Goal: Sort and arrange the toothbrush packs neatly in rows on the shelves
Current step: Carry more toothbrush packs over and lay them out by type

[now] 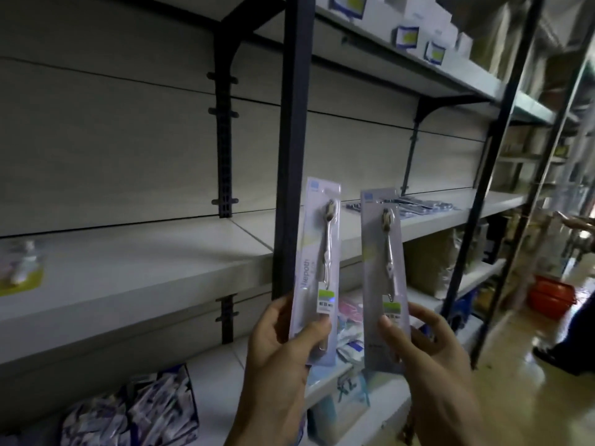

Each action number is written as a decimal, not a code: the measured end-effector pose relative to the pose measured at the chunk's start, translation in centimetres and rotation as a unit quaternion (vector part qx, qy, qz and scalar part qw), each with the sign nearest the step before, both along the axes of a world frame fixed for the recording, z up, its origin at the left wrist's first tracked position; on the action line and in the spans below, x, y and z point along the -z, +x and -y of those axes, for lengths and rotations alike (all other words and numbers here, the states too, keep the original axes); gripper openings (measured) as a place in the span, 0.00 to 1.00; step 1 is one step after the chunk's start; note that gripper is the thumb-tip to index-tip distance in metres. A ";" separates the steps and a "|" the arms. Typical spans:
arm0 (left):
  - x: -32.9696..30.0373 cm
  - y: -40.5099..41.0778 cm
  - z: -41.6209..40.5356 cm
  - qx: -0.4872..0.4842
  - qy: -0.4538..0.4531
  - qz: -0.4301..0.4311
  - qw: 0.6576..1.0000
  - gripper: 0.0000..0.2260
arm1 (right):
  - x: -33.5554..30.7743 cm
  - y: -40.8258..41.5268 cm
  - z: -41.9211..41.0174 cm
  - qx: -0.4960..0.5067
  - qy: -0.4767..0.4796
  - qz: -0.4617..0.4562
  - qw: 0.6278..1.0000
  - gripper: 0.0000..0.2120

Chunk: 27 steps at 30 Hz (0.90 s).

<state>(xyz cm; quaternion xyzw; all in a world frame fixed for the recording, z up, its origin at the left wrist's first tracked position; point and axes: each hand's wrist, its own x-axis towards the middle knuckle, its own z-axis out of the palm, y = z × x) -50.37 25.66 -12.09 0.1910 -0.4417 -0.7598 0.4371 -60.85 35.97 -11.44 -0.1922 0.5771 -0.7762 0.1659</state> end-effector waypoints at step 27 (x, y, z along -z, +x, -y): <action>-2.2 -32.6 5.7 -0.063 -0.001 -0.008 0.998 0.11 | -0.2 -33.7 5.8 0.008 0.014 -0.047 0.999 0.13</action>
